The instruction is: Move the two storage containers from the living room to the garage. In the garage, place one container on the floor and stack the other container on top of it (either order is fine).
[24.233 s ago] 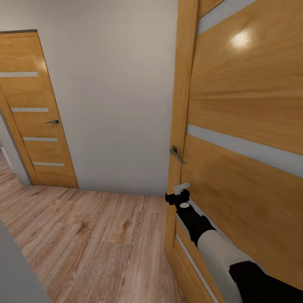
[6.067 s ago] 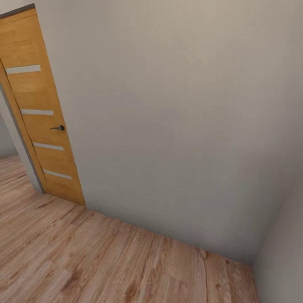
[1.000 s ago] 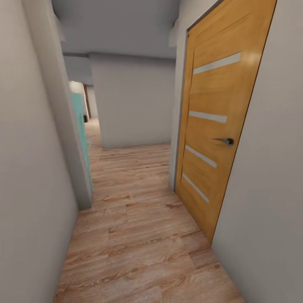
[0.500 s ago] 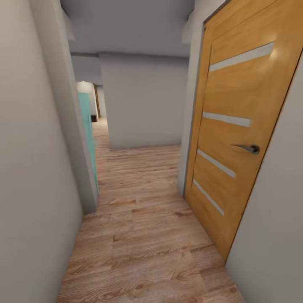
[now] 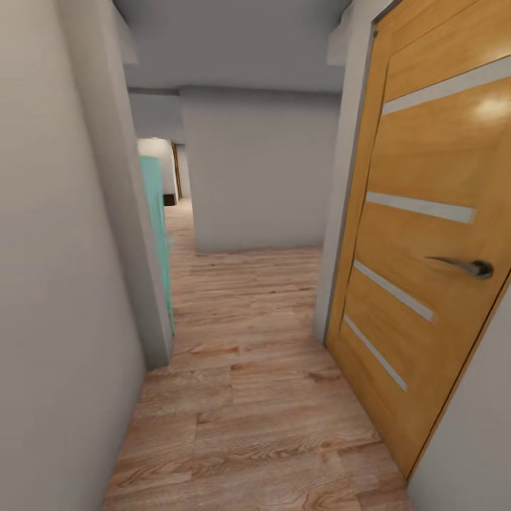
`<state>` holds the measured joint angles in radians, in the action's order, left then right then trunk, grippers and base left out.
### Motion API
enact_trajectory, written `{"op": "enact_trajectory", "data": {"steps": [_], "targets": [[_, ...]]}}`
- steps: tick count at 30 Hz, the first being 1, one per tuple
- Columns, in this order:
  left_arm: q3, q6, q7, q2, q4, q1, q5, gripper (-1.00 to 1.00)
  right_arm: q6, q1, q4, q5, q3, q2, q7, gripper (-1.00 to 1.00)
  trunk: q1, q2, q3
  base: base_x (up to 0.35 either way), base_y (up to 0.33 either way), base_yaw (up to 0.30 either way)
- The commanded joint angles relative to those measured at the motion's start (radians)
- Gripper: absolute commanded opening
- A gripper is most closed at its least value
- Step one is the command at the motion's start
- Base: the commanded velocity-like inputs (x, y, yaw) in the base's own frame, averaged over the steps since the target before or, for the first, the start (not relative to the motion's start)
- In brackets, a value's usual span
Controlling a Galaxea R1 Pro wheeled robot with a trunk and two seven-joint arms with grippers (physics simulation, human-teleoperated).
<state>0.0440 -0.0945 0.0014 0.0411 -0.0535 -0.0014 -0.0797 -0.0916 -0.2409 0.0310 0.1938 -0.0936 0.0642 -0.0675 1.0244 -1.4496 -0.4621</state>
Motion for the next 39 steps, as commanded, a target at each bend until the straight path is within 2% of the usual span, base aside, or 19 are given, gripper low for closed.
{"op": "enact_trajectory", "data": {"steps": [1,39], "targets": [[0.002,-0.001,0.0,0.0,0.0,0.0,-0.008,1.0,-0.007,-0.001,0.003,0.0,-0.008,0.0,-0.005,1.0,0.001,0.0,-0.001,0.321,0.0,0.001],[0.002,0.001,0.0,-0.003,0.0,0.0,-0.008,1.0,-0.008,-0.001,0.003,0.001,-0.008,0.0,-0.006,1.0,0.001,0.0,-0.001,0.321,-0.03,0.0]]}}
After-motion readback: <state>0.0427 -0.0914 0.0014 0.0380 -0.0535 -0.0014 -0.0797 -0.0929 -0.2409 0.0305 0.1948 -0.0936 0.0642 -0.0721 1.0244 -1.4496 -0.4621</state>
